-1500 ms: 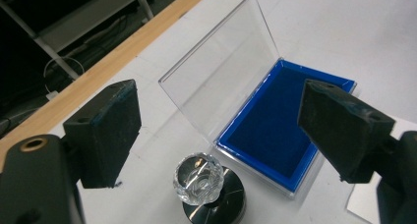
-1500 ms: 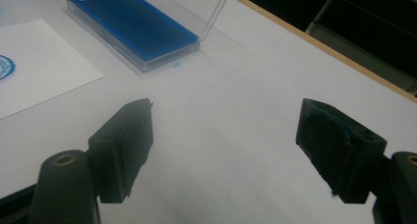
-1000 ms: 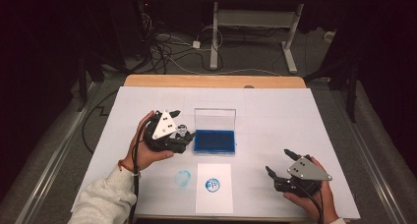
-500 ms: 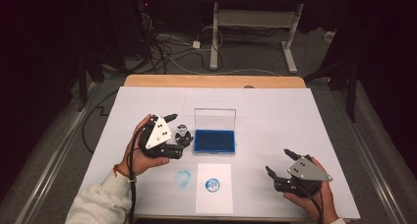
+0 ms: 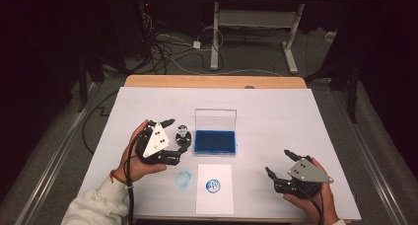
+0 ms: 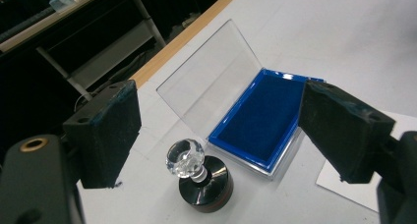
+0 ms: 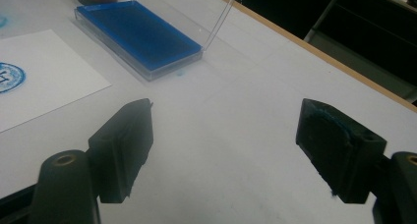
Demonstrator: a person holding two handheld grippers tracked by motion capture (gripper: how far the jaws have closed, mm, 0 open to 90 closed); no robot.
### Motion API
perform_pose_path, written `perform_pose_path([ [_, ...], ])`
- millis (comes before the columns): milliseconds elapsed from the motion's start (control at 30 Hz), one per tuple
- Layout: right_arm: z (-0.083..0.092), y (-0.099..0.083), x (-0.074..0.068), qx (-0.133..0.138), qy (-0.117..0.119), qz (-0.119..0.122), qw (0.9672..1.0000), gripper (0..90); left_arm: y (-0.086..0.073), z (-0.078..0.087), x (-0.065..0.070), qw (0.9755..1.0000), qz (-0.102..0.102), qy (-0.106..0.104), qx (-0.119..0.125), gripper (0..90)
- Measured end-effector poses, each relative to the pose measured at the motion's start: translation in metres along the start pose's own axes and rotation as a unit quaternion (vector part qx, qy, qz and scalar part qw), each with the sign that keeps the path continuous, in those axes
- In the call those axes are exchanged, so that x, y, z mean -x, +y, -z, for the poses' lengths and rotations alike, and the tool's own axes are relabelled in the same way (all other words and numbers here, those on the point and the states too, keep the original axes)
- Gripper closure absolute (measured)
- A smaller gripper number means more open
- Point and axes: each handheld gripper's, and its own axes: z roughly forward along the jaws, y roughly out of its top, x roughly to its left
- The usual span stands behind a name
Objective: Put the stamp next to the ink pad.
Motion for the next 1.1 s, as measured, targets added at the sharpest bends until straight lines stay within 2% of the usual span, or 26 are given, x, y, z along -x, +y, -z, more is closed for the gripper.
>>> perform_pose_path([
  [267, 0.001, 0.001, -0.001, 0.001, 0.0, 0.0, 1.0, 22.4, -0.008, 0.008, 0.007, 0.9999, -0.008, 0.008, 0.001, 16.2],
  [433, 0.001, 0.001, -0.002, 0.001, 0.003, 0.0, 1.0, 22.3, -0.016, 0.012, 0.007, 0.9999, -0.003, 0.012, 0.003, 16.2],
  [667, 0.0, 0.001, -0.001, 0.0, 0.003, 0.001, 1.0, 22.4, -0.026, 0.016, 0.01, 0.9998, -0.01, 0.012, -0.009, 16.2],
  [1100, 0.0, 0.001, -0.002, -0.001, 0.003, -0.001, 1.0, 22.4, -0.051, 0.026, 0.012, 0.9994, -0.001, 0.019, -0.028, 16.2],
])
